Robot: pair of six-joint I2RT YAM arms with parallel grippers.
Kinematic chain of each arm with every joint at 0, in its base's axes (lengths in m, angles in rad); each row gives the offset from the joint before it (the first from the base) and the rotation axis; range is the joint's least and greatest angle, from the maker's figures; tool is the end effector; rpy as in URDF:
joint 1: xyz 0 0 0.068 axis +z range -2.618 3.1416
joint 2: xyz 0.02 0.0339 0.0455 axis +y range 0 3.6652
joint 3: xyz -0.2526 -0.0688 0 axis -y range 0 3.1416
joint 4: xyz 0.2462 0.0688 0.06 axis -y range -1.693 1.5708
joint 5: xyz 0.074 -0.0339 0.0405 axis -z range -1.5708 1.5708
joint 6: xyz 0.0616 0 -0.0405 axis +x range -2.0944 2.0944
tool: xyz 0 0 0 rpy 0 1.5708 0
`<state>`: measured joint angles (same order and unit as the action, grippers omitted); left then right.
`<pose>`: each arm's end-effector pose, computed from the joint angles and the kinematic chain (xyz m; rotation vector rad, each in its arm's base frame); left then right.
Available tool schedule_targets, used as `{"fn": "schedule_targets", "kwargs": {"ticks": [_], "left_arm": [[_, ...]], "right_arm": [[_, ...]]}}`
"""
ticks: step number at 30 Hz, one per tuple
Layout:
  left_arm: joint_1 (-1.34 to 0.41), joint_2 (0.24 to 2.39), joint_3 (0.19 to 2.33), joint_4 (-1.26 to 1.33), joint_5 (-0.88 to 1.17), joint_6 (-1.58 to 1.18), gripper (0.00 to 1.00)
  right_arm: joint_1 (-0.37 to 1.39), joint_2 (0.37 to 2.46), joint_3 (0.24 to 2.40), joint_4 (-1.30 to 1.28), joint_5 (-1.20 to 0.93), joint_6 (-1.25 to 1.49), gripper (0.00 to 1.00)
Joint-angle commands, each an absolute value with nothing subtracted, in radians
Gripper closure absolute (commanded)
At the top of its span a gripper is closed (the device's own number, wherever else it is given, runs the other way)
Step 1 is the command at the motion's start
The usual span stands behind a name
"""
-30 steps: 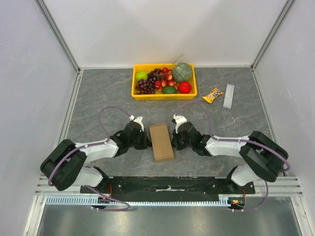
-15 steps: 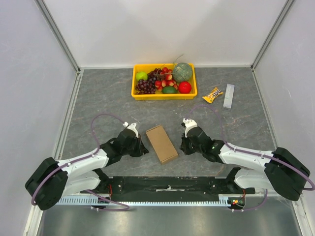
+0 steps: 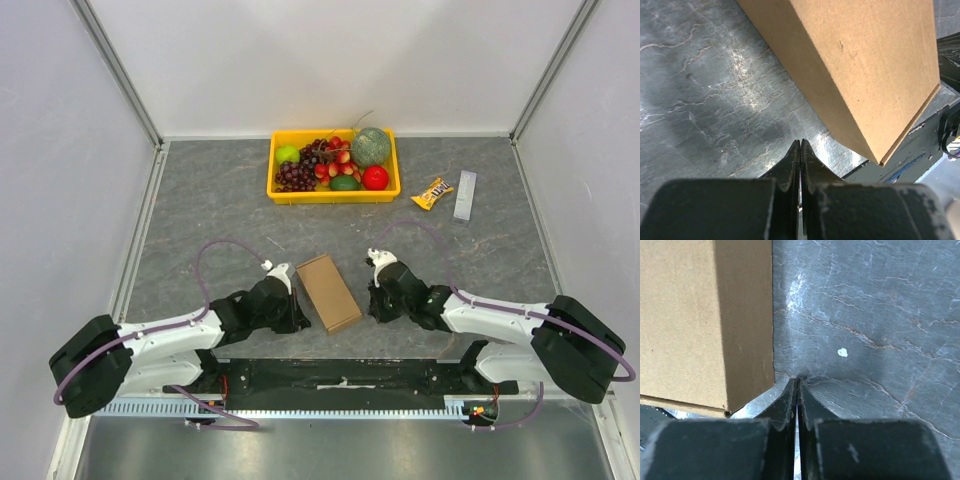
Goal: Fold the paper box
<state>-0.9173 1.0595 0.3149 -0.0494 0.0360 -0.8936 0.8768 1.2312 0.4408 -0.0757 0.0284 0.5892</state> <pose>0.1278 -0.1706 0.1144 0.0492 2.5580 -0.8520 0.1546 0.1830 0.1156 -0.3502 2.5108 0.5969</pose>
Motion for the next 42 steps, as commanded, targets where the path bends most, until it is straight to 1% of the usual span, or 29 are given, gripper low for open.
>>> {"fn": "schedule_targets", "kwargs": {"ticks": [1, 3, 9, 19, 29, 32, 35, 37, 40, 42], "left_arm": [[-0.946, 1.098, 0.330, -0.003, 0.008, -0.951, 0.98], [-0.963, 1.126, 0.344, -0.003, 0.009, -0.956, 0.98], [-1.018, 1.183, 0.364, 0.049, 0.003, -0.979, 0.98], [-1.052, 1.221, 0.387, 0.081, -0.028, -1.000, 0.98], [-1.086, 1.308, 0.428, 0.118, -0.021, -1.008, 0.98], [-1.086, 1.270, 0.391, 0.098, -0.041, -1.031, 0.98], [-1.086, 1.181, 0.335, 0.049, -0.081, -1.061, 0.98], [-1.086, 1.117, 0.312, 0.006, -0.113, -1.075, 0.98], [-1.086, 1.025, 0.298, -0.104, -0.164, -1.100, 0.98], [-1.083, 0.955, 0.298, -0.167, -0.222, -1.121, 0.98]], "right_arm": [[0.888, 1.241, 0.448, -0.038, 0.003, 0.615, 0.95], [0.891, 1.249, 0.449, -0.028, -0.032, 0.624, 0.95], [0.919, 1.262, 0.463, -0.021, -0.044, 0.653, 0.96], [0.956, 1.278, 0.466, -0.006, -0.054, 0.722, 0.97], [0.977, 1.310, 0.485, 0.061, -0.069, 0.785, 0.98], [0.979, 1.296, 0.498, -0.030, -0.026, 0.756, 0.98], [0.977, 1.260, 0.509, -0.115, 0.034, 0.715, 0.98], [0.977, 1.233, 0.497, -0.132, 0.035, 0.695, 0.98], [0.977, 1.201, 0.499, -0.173, 0.072, 0.675, 0.98], [0.977, 1.181, 0.512, -0.210, 0.144, 0.666, 0.98]]}}
